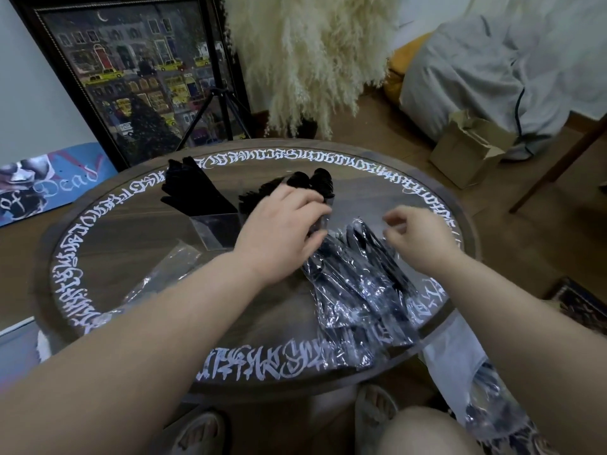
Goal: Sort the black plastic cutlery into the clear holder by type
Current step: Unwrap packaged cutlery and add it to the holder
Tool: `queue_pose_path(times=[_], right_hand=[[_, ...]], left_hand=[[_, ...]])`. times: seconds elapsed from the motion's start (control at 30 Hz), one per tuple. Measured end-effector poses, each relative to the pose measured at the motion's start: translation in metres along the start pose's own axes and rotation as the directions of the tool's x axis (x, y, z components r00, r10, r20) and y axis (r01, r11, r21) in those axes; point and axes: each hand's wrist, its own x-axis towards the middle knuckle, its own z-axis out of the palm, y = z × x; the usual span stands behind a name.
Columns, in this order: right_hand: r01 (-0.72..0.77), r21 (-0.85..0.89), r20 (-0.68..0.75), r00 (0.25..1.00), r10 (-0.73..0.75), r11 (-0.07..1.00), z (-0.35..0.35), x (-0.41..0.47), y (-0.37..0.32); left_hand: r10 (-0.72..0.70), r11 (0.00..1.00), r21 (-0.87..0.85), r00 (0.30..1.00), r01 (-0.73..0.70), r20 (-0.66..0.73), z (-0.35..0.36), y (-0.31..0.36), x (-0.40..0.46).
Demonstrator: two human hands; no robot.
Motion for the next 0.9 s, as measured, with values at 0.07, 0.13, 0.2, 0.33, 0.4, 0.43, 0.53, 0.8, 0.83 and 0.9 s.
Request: queue_pose_path(times=[0.07, 0.13, 0.2, 0.33, 0.4, 0.43, 0.53, 0.8, 0.83, 0.9], right_hand=[[-0.079, -0.027, 0.087, 0.993, 0.082, 0.996, 0.008, -0.011, 0.015], [-0.136, -0.045, 0.170, 0.975, 0.142, 0.990, 0.014, -0.022, 0.023], [-0.163, -0.061, 0.219, 0.960, 0.172, 0.985, 0.019, -0.028, 0.029], [-0.184, -0.058, 0.196, 0.962, 0.192, 0.981, 0.023, -0.031, 0.040], [-0.189, -0.039, 0.136, 0.972, 0.193, 0.981, 0.019, -0.032, 0.042], [-0.189, -0.008, 0.104, 0.976, 0.189, 0.982, 0.017, -0.033, 0.042], [-0.130, 0.139, 0.020, 0.992, 0.128, 0.982, 0.008, -0.039, 0.039], [0.139, 0.236, 0.068, 0.985, -0.159, 0.962, -0.003, -0.048, -0.008], [0.169, 0.235, 0.084, 0.978, -0.193, 0.957, -0.002, -0.050, -0.018], [0.229, 0.213, 0.095, 0.963, -0.254, 0.950, -0.001, -0.055, -0.037]], left_hand=[[-0.012, 1.000, -0.022, 0.992, 0.015, 0.128, 0.011, 0.013, -0.009], [-0.044, 0.998, -0.023, 0.956, 0.053, 0.289, 0.022, 0.024, -0.017], [-0.082, 0.996, 0.002, 0.894, 0.090, 0.440, 0.033, 0.032, -0.023], [-0.123, 0.992, 0.063, 0.800, 0.106, 0.587, 0.045, 0.043, -0.030], [-0.138, 0.990, 0.077, 0.795, 0.115, 0.591, 0.047, 0.046, -0.030], [-0.144, 0.990, 0.082, 0.791, 0.118, 0.595, 0.047, 0.046, -0.029], [-0.159, 0.987, 0.075, 0.803, 0.142, 0.574, 0.043, 0.049, -0.028], [-0.183, 0.979, 0.097, 0.982, 0.179, 0.044, 0.005, 0.054, -0.030], [-0.188, 0.975, 0.127, 0.982, 0.182, 0.034, -0.001, 0.051, -0.031], [-0.210, 0.965, 0.168, 0.977, 0.203, 0.024, -0.012, 0.043, -0.037]])
